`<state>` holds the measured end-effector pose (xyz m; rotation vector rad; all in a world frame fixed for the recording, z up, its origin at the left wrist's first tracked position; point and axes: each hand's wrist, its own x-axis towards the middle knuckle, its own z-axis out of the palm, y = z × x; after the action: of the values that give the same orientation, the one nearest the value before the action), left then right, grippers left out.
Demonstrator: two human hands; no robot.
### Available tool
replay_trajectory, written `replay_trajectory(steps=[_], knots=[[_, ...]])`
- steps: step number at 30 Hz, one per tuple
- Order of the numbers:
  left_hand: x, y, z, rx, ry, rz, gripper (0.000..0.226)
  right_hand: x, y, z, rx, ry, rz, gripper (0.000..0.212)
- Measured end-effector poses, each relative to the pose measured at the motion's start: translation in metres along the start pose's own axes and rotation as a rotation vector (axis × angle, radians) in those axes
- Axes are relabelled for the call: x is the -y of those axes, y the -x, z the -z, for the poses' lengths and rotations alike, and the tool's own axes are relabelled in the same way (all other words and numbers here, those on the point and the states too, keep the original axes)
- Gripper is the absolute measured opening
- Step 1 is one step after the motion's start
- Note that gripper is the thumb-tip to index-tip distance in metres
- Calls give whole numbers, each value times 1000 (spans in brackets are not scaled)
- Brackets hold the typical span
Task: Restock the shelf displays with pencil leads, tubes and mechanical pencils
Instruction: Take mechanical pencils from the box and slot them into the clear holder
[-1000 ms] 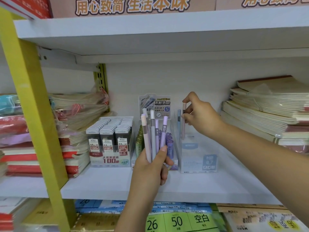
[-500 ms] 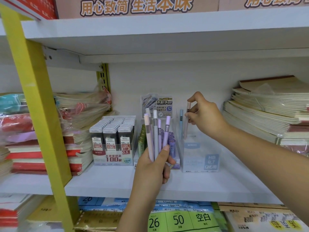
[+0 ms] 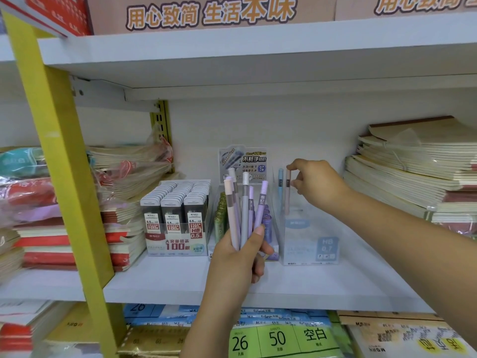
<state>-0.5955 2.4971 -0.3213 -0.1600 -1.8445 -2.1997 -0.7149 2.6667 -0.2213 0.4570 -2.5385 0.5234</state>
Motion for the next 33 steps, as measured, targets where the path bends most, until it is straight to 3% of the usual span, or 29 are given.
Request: replay_trajectory(steps=[3,8,10,13,15,19,22,26,29,33], knots=[[0,1,1,4,12,-5,25,5,2,4,10,35,-1,40],[-1,1,0,19,55,-8,26,19,32,18,-328,-87,161,31],[-2,1,0,33,62,-12,26,29,52,21,-233,-291,151,27],[-1,1,-1,64,42,-25,24,47,75,18,46,-708,65,28],[-2,1,0,87,37,-33,24,52,82,13,62,-786,66,31],[-3,3,0,108,54,-35,34,55,83,16,-52,-931,27,27],[-3,1,1,92,70,-24,23,48,71,35,-296,-1044,-15,26],[-3,-1,4,71,93,-13,29,31,49,56,-459,-836,94,28],[-3,-2,3,62,113,-18,43,19,33,53,-374,-526,130,24],[-4,-1,3,102,123,-25,22,5,20,38,-264,-192,178,20]])
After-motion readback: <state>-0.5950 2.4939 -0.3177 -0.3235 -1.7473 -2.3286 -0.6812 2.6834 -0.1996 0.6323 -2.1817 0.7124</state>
